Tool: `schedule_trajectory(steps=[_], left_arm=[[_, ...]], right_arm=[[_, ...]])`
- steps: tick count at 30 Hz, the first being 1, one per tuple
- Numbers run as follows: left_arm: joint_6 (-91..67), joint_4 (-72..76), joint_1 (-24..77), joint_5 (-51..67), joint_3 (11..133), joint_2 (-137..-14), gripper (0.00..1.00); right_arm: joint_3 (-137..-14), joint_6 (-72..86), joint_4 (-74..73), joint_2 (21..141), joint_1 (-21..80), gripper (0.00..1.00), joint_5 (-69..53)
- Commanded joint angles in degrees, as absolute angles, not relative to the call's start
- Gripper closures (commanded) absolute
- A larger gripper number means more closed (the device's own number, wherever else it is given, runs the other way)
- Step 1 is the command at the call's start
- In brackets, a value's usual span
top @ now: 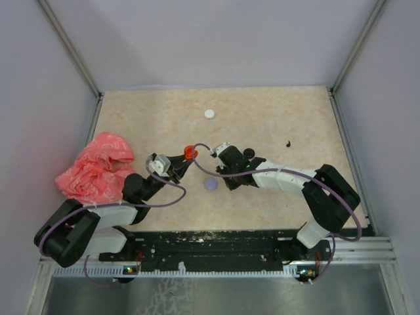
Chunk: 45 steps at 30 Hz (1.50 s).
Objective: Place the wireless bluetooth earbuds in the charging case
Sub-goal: Place the earbud at the center of the board, then pick up the earbud from the center of the board.
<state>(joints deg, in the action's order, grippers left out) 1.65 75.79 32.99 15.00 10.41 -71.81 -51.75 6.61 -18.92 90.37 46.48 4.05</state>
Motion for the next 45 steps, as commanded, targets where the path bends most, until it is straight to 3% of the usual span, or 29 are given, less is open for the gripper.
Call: schedule_trajectory(steps=[1,11,35,45], left_arm=[[2.2,76.5,32.8,14.9,10.0,-71.4,1.0],[2.1,76.8,32.8,14.4,9.9,-71.4,1.0],[2.2,76.7,32.8,14.0,9.8,-71.3,1.0],[1.4,76.7,32.8,14.7,10.0,-71.3,0.99]], right_arm=[[-51.9,6.4,-18.5,92.7,47.4,0.82,6.6],[-52.4,5.5,-21.7,94.1,47.5,0.68,11.1],[-53.8,8.9,-24.0,89.1,37.4,0.67,22.6],[-49.0,22.1,-15.4,83.2,37.2,0.65,14.5]])
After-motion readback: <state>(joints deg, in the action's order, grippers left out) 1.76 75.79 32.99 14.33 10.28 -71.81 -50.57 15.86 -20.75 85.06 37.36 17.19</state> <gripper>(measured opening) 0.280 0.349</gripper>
